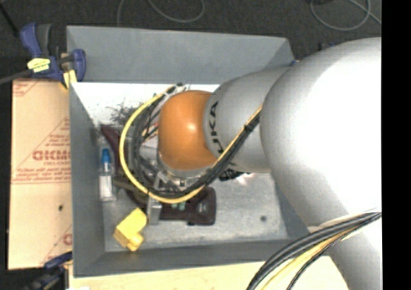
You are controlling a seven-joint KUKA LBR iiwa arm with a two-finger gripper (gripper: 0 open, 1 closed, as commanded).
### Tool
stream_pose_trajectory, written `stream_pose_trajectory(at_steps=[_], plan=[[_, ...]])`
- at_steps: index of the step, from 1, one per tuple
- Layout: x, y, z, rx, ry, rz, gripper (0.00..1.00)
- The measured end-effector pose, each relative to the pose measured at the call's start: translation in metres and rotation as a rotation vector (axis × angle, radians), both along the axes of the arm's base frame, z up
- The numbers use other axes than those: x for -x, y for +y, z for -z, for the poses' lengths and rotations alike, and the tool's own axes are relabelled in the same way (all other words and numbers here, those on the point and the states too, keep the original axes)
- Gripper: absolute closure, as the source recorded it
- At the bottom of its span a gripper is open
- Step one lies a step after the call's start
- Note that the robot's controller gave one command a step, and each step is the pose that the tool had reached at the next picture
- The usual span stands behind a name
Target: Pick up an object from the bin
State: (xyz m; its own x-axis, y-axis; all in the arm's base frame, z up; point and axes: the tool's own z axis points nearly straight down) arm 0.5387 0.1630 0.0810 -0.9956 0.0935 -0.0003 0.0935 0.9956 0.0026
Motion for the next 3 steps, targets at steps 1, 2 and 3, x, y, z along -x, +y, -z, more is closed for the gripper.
stream_pose_trajectory(at_steps=[1,2,3], plan=[[0.001,0.026,0.021,0.001,0.0,-0.02,0.0],[0.003,0.005,0.014,-0.001,0.001,0.154,0.0],[-0.002,-0.001,0.011,0.001,-0.003,0.156,0.0]])
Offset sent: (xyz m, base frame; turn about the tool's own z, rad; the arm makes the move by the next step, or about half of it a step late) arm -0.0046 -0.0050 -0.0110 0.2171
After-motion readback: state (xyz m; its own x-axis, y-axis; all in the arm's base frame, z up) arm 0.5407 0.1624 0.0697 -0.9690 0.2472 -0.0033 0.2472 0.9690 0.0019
